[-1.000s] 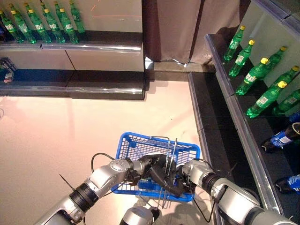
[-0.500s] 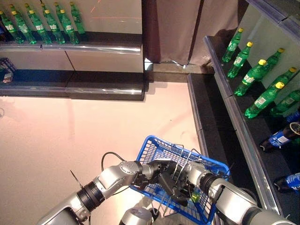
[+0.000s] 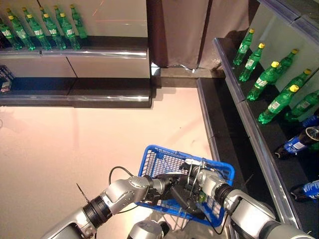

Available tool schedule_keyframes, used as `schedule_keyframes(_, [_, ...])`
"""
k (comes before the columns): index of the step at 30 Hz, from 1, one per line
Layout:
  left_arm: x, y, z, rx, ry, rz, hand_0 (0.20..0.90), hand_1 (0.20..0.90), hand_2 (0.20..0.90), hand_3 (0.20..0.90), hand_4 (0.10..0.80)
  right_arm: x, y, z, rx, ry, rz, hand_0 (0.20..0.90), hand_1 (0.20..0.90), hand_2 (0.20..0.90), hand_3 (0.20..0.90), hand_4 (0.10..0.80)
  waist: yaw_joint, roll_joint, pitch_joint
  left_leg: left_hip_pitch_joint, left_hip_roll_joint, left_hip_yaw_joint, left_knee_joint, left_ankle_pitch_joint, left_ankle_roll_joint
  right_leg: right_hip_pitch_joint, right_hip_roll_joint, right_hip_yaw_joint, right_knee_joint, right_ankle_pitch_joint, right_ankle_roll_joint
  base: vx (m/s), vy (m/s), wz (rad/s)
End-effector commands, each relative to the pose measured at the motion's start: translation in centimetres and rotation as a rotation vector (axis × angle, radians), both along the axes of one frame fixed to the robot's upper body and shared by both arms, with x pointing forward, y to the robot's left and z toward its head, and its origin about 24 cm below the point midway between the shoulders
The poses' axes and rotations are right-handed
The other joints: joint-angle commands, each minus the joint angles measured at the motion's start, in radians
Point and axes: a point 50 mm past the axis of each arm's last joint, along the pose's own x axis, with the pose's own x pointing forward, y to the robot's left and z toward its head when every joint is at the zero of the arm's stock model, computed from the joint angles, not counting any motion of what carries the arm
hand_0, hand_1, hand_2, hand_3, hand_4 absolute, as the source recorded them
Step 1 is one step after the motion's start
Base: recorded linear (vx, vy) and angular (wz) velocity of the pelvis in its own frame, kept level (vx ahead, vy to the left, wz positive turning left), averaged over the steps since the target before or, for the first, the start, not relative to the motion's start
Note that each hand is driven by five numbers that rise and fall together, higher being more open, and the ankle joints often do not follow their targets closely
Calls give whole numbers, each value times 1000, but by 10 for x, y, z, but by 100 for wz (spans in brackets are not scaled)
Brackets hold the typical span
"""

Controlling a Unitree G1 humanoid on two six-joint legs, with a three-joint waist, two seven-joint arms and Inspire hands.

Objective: Pick up the drink and place into the basket.

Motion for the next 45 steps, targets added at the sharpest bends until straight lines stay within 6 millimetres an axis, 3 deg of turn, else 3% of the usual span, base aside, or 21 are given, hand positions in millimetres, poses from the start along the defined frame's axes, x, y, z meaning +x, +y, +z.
schedule_keyframes(1, [9, -52, 118, -693, -338, -28, 300, 300, 300, 200, 100, 19, 23, 33, 181, -131, 55, 900, 900, 900, 900, 800, -10, -15, -171, -32, 39, 171, -19, -85, 18, -46, 5, 68, 101, -64, 7, -14, -46, -3])
schedule_keyframes(6, [32, 2, 109, -640, -382, 251, 300, 300, 300, 200, 100, -2, 12, 42, 411, -162, 8, 900, 900, 900, 900, 800, -42, -31, -153, -30, 47, 199, -15, -96, 25, -60, 10, 98, 96, -52, 13, -56, -84, -11])
schedule_keyframes(8, [37, 13, 104, -619, -401, 316, 300, 300, 300, 200, 100, -11, 7, 44, 461, -182, 1, 900, 900, 900, 900, 800, -59, -34, -144, -31, 50, 210, -13, -98, 27, -68, 14, 111, 99, -49, 16, -89, -95, -25])
schedule_keyframes(15, [66, 62, 82, -539, -533, 730, 300, 300, 300, 200, 100, -48, -18, 62, 786, -292, -41, 900, 900, 900, 900, 800, -201, -37, -123, -28, 78, 320, -27, -105, 31, -108, 53, 228, 73, -26, 31, -110, -92, -55])
schedule_keyframes(21, [79, 109, 62, -521, -558, 987, 300, 300, 300, 200, 100, -68, -29, 58, 1012, -215, -112, 900, 900, 900, 900, 800, -310, -20, -135, -19, 96, 400, -50, -105, 19, -128, 84, 306, 46, -20, 27, -77, -22, -63])
schedule_keyframes(22, [76, 122, 52, -522, -549, 1048, 300, 300, 300, 200, 100, -74, -35, 50, 1065, -166, -172, 900, 900, 900, 900, 800, -335, -13, -138, -17, 99, 419, -53, -106, 14, -132, 91, 321, 40, -20, 23, -63, -17, -45])
schedule_keyframes(26, [63, 144, 28, -532, -499, 1151, 300, 300, 300, 200, 100, -86, -50, 26, 1133, -100, -363, 900, 900, 900, 900, 800, -372, 1, -142, -10, 104, 450, -55, -112, 6, -131, 100, 337, 26, -18, 12, -49, -15, -26])
schedule_keyframes(31, [37, 159, -8, -538, -401, 1262, 300, 300, 300, 200, 100, -104, -72, -5, 1168, -43, -622, 900, 900, 900, 900, 800, -396, 17, -143, 1, 102, 477, -47, -127, 2, -121, 106, 344, 16, -22, -1, -18, 6, -21])
schedule_keyframes(38, [0, 175, -51, -526, -245, 1383, 300, 300, 300, 200, 100, -128, -105, -40, 1083, -7, -895, 900, 900, 900, 900, 800, -397, 30, -155, 19, 100, 492, -43, -145, 0, -98, 109, 344, -1, -27, -12, 15, 8, -15])
schedule_keyframes(39, [-15, 182, -66, -526, -188, 1454, 300, 300, 300, 200, 100, -140, -118, -55, 1030, 22, -1003, 900, 900, 900, 900, 800, -391, 31, -164, 20, 101, 496, -35, -154, -1, -94, 110, 348, -2, -32, -16, 51, 4, -4])
schedule_keyframes(45, [-57, 205, -96, -510, -84, 1705, 300, 300, 300, 200, 100, -182, -144, -86, 835, 116, -1204, 900, 900, 900, 900, 800, -366, 28, -187, 23, 109, 505, -19, -171, -3, -85, 117, 346, 1, -45, -30, 54, 2, -8])
